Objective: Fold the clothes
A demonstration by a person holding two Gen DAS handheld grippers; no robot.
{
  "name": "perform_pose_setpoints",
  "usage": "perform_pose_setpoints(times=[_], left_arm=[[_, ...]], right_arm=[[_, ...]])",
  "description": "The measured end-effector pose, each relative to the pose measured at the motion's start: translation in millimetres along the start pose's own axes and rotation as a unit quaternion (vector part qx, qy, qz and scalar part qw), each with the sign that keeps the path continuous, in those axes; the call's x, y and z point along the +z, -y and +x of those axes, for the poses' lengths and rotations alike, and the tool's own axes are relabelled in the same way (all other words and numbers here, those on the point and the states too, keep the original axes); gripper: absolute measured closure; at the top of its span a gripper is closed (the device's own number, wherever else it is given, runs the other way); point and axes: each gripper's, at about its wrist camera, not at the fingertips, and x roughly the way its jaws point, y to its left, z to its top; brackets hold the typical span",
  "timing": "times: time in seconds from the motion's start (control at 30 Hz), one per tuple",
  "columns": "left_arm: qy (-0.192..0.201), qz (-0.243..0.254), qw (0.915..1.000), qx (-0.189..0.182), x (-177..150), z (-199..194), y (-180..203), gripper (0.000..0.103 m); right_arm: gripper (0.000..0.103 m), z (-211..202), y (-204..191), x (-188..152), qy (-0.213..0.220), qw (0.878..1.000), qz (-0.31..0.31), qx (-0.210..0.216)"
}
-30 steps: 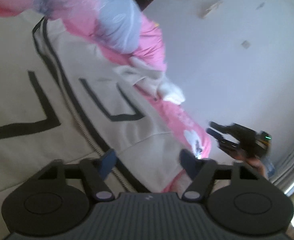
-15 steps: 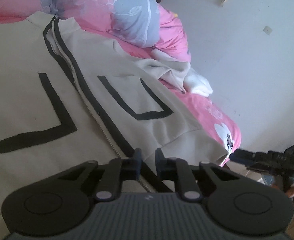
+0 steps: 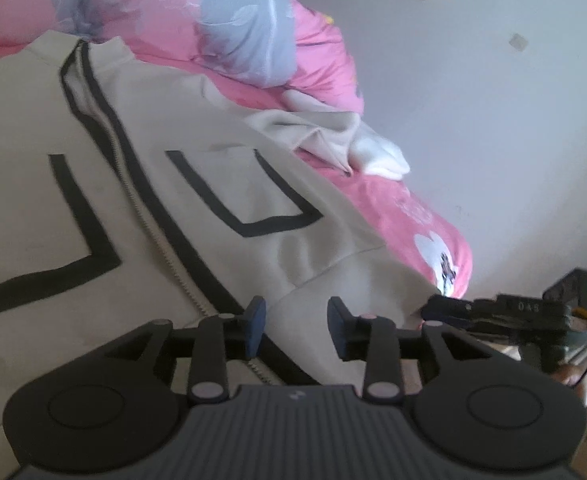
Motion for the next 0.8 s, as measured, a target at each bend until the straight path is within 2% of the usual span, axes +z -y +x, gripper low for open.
perform_pose_setpoints(times=[0.07,0.13,0.2,0.33,0.4,0.43,0.6,0.7,0.8], left_arm=[[0.009,-0.01,0.9999,0.01,2,-5,-4,0.065],[0.023,-0.018,0.9992,0.028,5,-10,-8,0.049],[0.032,-0.027,0.9981,0.045,9,-13,-14,0.041],[0.008,-0.047,0.9977,0.048,13,0,-26,0.042],[0.006,-0.052,0.9975,0.048,12,5,-28,0.047],[0.009,-0.053,0.9974,0.048,12,5,-29,0.051],[0.026,-0.043,0.998,0.038,14,4,-26,0.055],[0.032,-0.051,0.9979,0.022,16,6,-29,0.056],[0.022,-0.072,0.9971,0.01,16,14,-34,0.059]], right_arm=[[0.079,0,1,-1,0.002,1.0,0.003,0.001],[0.079,-1,3,-1,0.004,1.0,0.006,0.002],[0.078,0,2,-1,0.004,1.0,0.007,0.003],[0.078,5,3,-2,0.002,1.0,0.009,0.007],[0.078,7,4,-2,0.001,1.0,0.012,0.008],[0.078,8,4,-2,0.001,1.0,0.014,0.009],[0.078,10,6,-3,0.004,1.0,0.02,0.013],[0.078,12,7,-3,0.008,1.0,0.024,0.016],[0.078,14,8,-3,0.01,0.999,0.027,0.021]])
